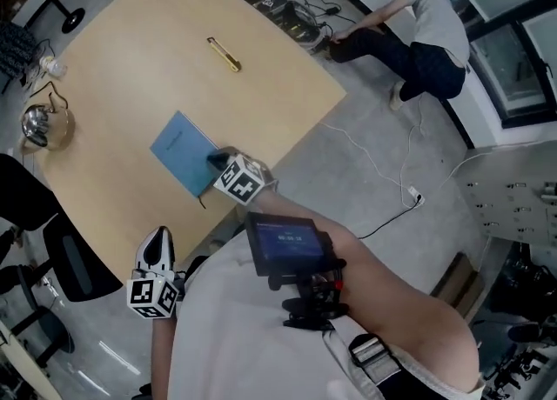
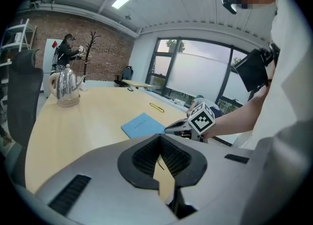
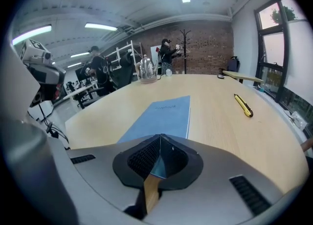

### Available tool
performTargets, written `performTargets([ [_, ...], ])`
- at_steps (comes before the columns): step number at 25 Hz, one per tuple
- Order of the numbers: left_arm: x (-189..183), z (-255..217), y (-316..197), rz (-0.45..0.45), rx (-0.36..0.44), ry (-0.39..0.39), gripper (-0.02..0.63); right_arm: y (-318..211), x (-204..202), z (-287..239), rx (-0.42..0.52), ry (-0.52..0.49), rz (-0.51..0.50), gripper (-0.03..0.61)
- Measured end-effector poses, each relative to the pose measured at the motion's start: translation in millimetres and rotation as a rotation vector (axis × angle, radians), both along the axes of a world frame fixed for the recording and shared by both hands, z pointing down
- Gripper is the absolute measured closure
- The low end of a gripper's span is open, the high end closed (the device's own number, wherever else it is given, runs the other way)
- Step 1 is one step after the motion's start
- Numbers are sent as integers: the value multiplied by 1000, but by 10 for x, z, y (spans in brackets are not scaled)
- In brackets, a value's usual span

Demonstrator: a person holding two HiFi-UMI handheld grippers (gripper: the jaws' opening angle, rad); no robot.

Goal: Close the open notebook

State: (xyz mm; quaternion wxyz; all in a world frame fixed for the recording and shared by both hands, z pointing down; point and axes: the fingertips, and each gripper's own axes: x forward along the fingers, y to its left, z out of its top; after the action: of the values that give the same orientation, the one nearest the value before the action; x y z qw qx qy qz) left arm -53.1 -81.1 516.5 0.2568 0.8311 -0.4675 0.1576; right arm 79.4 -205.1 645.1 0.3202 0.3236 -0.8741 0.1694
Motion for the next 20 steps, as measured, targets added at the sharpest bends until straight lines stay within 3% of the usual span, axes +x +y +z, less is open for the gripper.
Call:
performTargets([
  [10, 16, -63, -39, 90, 59, 39, 609, 217, -21, -542, 33, -196, 93, 563],
  [20, 44, -84, 166, 182, 97, 76, 609, 828, -19, -1281, 161, -341, 129, 563],
])
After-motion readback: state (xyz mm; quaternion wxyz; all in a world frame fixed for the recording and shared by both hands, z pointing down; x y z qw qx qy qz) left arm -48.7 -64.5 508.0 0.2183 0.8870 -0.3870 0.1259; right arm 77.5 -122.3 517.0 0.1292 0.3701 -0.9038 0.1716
